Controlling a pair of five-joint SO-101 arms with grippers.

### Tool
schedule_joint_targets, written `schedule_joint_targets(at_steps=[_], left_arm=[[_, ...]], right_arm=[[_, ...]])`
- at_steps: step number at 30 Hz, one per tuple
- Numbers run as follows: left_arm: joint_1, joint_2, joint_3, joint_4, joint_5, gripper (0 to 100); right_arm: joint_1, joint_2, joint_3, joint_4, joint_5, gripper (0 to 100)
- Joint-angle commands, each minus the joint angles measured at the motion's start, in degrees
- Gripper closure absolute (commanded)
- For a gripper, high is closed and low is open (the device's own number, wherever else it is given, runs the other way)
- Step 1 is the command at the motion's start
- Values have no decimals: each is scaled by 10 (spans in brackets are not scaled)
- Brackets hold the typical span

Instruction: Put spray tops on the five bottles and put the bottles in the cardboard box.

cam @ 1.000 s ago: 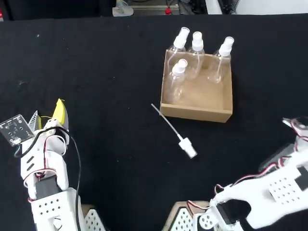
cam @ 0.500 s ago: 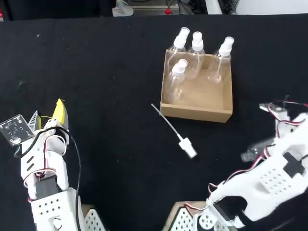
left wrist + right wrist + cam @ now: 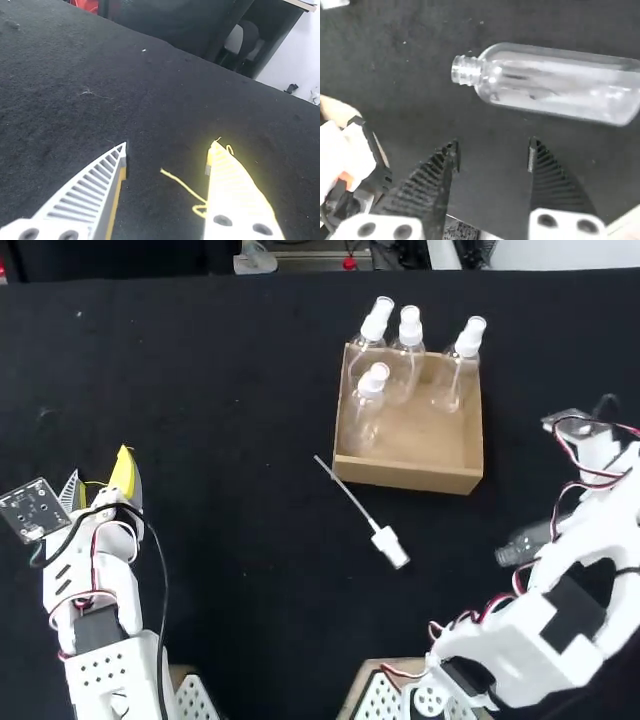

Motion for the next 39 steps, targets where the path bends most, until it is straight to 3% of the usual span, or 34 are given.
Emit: schedule_joint_targets(at_steps=[1,3,7,14,18,23,26,34,39], left_arm=[[7,-7,12,-12,-1,748],[7,-7,12,-12,-1,748],[7,-7,12,-12,-1,748],[7,-7,12,-12,-1,748],[7,-7,12,-12,-1,748],[7,-7,12,-12,-1,748],[7,-7,12,-13,-1,748],[7,-7,12,-14,-1,748],[7,-7,12,-12,-1,748]], right_arm=[[-11,-50,-7,-32,-15,808],[-21,-60,-7,-81,-19,808],[-25,-79,-2,-170,-99,805],[-22,-74,14,-251,-105,803],[-7,-79,17,-236,-109,783],[51,-79,-8,-178,-98,641],[103,-79,-22,-157,10,656],[171,-79,51,-154,491,662],[161,-79,94,-125,651,662]])
